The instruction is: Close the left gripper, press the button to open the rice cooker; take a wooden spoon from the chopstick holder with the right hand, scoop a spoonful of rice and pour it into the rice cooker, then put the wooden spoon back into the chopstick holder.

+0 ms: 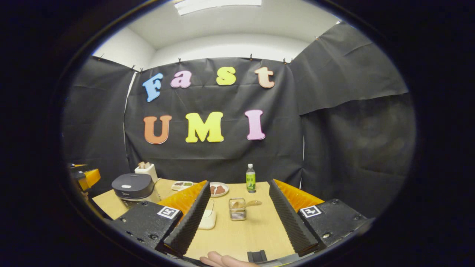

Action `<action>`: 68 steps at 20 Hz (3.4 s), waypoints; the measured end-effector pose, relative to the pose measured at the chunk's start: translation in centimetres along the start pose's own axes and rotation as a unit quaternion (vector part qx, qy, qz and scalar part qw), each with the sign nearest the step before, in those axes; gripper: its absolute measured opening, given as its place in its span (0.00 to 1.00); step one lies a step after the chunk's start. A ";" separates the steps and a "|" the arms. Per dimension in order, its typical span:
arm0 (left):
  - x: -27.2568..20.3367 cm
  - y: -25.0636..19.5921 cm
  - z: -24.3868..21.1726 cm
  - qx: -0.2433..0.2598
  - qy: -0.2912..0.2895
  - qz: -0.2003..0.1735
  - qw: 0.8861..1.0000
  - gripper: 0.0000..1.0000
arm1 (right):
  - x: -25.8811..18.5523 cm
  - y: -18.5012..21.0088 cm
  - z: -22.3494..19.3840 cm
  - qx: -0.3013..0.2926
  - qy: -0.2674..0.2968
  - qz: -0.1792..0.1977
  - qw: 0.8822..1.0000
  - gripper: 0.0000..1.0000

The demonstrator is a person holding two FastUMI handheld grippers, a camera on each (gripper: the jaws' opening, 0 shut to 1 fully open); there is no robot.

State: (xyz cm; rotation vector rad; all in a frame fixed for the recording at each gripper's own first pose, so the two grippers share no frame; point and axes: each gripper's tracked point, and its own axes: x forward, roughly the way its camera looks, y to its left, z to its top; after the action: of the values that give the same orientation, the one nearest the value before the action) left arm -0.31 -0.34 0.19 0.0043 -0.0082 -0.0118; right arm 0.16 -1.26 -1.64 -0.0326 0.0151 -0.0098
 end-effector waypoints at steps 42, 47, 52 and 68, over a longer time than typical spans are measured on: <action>18.2 5.4 -10.5 -0.070 0.204 0.056 0.975 0.00 | 6.7 -2.8 -6.8 -0.013 0.016 0.029 0.999 1.00; 17.6 5.9 -12.1 -0.081 0.233 0.056 0.967 0.00 | 7.7 -3.2 -8.6 0.003 0.035 0.028 0.999 0.99; 18.5 5.7 -13.0 -0.097 0.243 0.049 0.964 0.00 | 8.2 -3.8 -9.8 0.012 0.046 0.025 0.999 1.00; 18.0 6.0 -10.5 -0.098 0.195 0.050 0.975 0.00 | 9.5 -5.5 -14.8 0.045 0.088 0.014 0.995 1.00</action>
State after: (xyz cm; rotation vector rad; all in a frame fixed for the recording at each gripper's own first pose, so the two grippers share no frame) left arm 17.84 5.48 -10.15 -0.1914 0.3868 0.0887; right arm 9.38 -7.28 -16.40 0.0580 0.1918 0.0140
